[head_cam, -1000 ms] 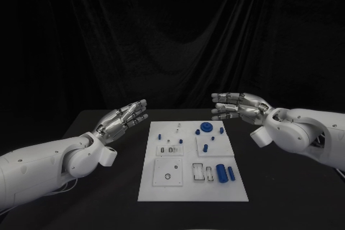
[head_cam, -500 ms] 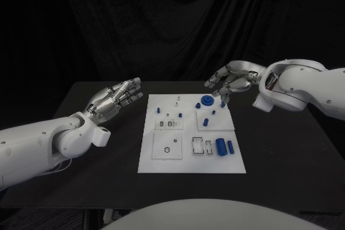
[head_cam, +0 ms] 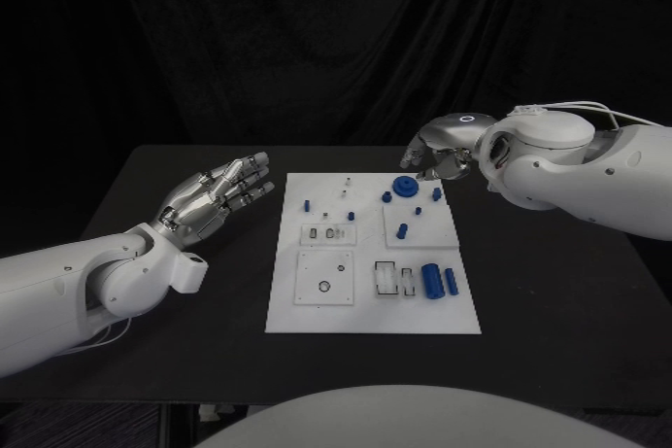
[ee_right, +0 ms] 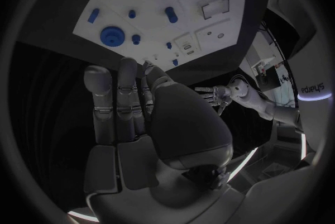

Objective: Assemble the parts on the task board

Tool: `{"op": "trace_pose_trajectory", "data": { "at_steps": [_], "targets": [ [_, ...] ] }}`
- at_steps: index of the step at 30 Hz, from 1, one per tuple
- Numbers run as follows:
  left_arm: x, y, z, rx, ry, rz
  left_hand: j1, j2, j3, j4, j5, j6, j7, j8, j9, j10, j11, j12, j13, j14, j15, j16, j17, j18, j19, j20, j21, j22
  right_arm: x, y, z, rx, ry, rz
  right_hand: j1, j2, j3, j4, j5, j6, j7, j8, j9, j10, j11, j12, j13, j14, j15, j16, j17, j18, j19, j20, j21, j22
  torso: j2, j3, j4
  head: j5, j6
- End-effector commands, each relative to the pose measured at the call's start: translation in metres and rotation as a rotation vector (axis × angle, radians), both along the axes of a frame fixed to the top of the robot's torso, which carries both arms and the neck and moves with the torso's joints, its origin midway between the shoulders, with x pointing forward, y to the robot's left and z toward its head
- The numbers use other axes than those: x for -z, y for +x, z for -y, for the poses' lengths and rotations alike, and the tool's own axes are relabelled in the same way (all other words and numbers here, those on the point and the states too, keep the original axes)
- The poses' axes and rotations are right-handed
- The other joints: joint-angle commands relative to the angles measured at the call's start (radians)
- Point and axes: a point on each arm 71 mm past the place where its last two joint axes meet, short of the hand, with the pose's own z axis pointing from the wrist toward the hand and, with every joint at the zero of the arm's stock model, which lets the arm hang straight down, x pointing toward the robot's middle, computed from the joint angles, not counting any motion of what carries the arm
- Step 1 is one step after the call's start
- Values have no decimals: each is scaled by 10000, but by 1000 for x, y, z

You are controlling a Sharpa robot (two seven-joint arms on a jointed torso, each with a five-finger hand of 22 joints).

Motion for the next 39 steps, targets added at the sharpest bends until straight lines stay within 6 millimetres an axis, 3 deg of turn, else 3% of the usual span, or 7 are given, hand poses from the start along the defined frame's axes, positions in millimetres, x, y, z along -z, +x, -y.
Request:
{"op": "trace_pose_trajectory", "data": {
  "at_steps": [1, 7, 13, 16, 19, 33, 39],
  "targets": [
    [-16, 0, -4, -561, -1592, 1441, 150, 18, 50, 0, 105, 111, -4, 52, 18, 9, 60, 62, 8, 44, 32, 35, 12, 182, 9, 81, 69, 2, -2, 3, -1, -8, -872, 1356, -50, -139, 162, 43, -22, 45, 20, -70, 33, 30, 0, -92, 14, 167, -14, 435, 547, -233, 126, -9, 419, 562, 205, -42, 152, -167, 3],
    [-16, 1, -3, -584, -1697, 1377, 212, 13, 76, -8, 193, 130, -9, 60, 19, -1, 60, 77, 6, 43, 36, 34, 11, 183, 7, 86, 69, 0, 2, 5, -5, -144, -933, 1456, -89, -213, 316, 79, -59, 3, -7, -131, 50, 71, -8, -132, 21, 266, -21, 755, 958, -290, 214, -12, 755, 1031, 445, -42, 480, -578, 3],
    [-16, 0, -2, -542, -1744, 1330, 312, 9, 120, -23, 311, 160, 8, 69, 21, -20, 61, 98, 3, 45, 49, 34, 11, 181, 6, 96, 70, -2, 9, 6, -6, -263, -925, 1383, -206, -291, 413, 171, -226, -19, -21, -178, 70, 182, -8, -134, 35, 491, -25, 1218, 1616, -378, 411, -13, 1179, 1643, 587, -82, 500, -654, 3],
    [-16, 0, -2, -521, -1766, 1321, 391, 8, 154, -40, 404, 178, 27, 75, 22, -30, 67, 115, 2, 43, 56, 33, 10, 180, 2, 103, 68, -5, 14, 5, -6, -275, -969, 1272, -412, -363, 391, 324, -688, -20, -23, -205, 94, 208, 8, -157, 40, 521, -12, 1355, 1781, -396, 414, 0, 1310, 1841, 620, -91, 512, -713, 9],
    [-16, -1, -2, -512, -1779, 1314, 428, 6, 170, -47, 454, 187, 30, 77, 22, -35, 70, 121, 1, 42, 56, 33, 10, 181, 4, 104, 70, -4, 20, 5, -6, -292, -994, 1154, -462, -380, 386, 366, -777, -24, -13, -215, 104, 262, 28, -144, 50, 567, -3, 1454, 1935, -425, 476, 9, 1424, 2018, 647, -104, 517, -736, 49],
    [-16, 0, -2, -460, -1804, 1278, 525, 8, 212, -61, 589, 232, 41, 90, 28, -52, 78, 137, -1, 42, 69, 32, 10, 179, 0, 114, 68, -7, 41, 10, -4, -195, -1161, 796, -450, -376, 445, 380, -621, -6, 17, -222, 125, 372, 56, -140, 54, 626, 16, 1565, 2086, -449, 529, 27, 1545, 2206, 603, -171, 531, -681, 3],
    [-16, -1, -4, -476, -1781, 1255, 584, 9, 243, -75, 657, 287, 63, 107, 36, -50, 88, 156, 1, 46, 72, 34, 11, 180, -2, 121, 67, -8, 45, 11, -4, -237, -1144, 774, -393, -366, 573, 365, -287, 7, -41, -240, 146, 319, 65, -252, 27, 566, 26, 1543, 2061, -440, 466, 42, 1554, 2254, 593, -173, 537, -688, 3]
  ]
}}
